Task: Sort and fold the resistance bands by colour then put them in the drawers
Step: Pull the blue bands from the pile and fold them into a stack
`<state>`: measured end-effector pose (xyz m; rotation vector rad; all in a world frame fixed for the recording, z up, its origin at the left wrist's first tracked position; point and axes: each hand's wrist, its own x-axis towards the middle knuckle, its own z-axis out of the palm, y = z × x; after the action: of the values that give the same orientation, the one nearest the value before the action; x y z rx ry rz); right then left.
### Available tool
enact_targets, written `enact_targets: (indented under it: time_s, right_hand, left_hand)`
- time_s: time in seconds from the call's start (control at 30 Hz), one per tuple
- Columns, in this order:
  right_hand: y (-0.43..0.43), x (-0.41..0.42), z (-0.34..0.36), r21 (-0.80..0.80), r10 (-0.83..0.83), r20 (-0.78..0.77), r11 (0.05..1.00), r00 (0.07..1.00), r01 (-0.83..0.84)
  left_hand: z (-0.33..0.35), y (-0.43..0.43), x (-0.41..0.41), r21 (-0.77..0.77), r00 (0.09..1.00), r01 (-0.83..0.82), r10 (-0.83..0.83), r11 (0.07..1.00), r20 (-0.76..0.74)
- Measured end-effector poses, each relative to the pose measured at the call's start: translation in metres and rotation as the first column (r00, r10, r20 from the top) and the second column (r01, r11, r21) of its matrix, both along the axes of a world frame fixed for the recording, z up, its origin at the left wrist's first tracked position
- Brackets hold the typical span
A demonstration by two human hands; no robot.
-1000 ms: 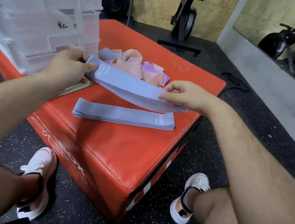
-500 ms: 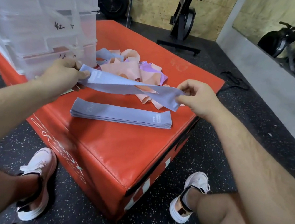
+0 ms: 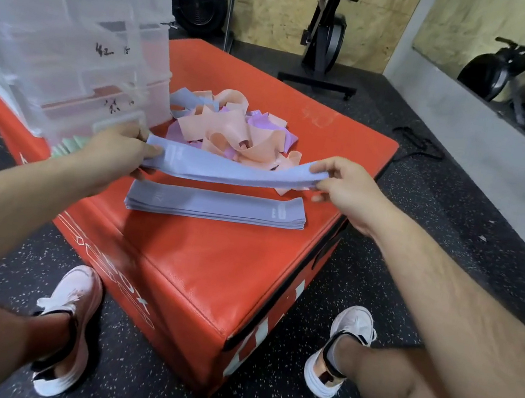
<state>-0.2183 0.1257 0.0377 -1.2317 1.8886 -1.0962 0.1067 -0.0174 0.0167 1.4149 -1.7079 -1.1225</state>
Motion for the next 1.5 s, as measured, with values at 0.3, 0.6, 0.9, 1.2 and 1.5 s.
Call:
enact_targets:
  time_s: [0.3,0.6,0.9,1.2,1.5]
  right_hand:
    - [-0.005,0.002,-0.024,0.144,0.048,-0.359,0.99,0.932,0.005]
    - [-0.001,0.012,-0.029,0.196,0.12,-0.451,0.98,0.885,-0.033]
    - [-0.002,0.011,-0.036,0.261,0.175,-0.453,0.964,0.874,-0.058]
    - [-0.004,0.001,-0.041,0.373,0.494,-0.58,0.868,0.648,-0.328]
    - [-0.009,-0.005,-0.048,0.342,0.477,-0.571,0.878,0.668,-0.335]
  left_hand:
    - [-0.015,0.0,0.01,0.083,0.992,-0.071,0.061,0.994,0.115]
    - [-0.026,0.006,0.018,-0.133,0.89,0.088,-0.018,0.987,0.456]
    - [-0.036,0.0,0.026,-0.223,0.848,0.172,-0.029,0.959,0.529]
    - [-0.048,-0.003,0.026,-0.195,0.632,0.602,-0.313,0.774,0.709]
    - [-0.048,-0.004,0.02,-0.228,0.656,0.626,-0.346,0.746,0.67]
